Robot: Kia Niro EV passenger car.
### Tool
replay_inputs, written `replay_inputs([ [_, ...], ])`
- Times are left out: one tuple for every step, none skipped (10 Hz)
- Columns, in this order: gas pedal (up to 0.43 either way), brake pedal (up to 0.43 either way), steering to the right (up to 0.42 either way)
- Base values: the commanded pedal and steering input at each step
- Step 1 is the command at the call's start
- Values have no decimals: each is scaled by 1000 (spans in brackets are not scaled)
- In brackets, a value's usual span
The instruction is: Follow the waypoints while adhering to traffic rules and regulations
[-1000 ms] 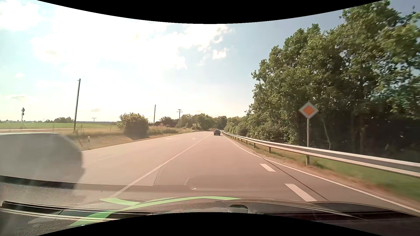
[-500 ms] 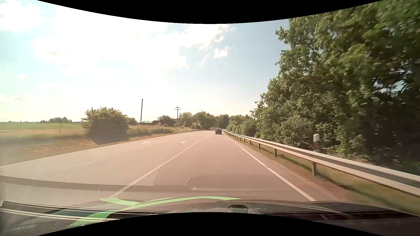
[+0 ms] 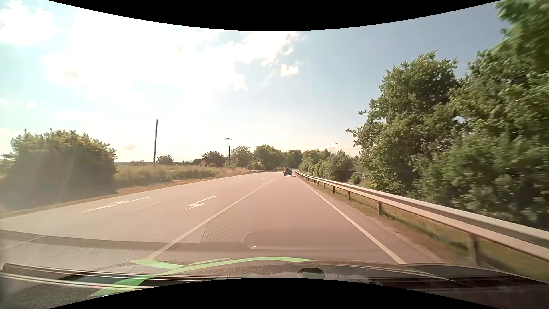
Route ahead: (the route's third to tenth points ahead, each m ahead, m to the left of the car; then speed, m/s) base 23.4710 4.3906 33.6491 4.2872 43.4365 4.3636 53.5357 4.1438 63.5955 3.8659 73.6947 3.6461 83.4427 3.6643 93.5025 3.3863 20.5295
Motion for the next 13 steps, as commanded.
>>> replay_inputs([
  [248, 0, -8],
  [228, 0, -8],
  [228, 0, -8],
  [228, 0, -8],
  [240, 0, -8],
  [240, 0, -8],
  [240, 0, -8],
  [248, 0, -8],
  [248, 0, -8],
  [248, 0, -8],
  [248, 0, -8],
  [228, 0, -8],
  [220, 0, -8],
])
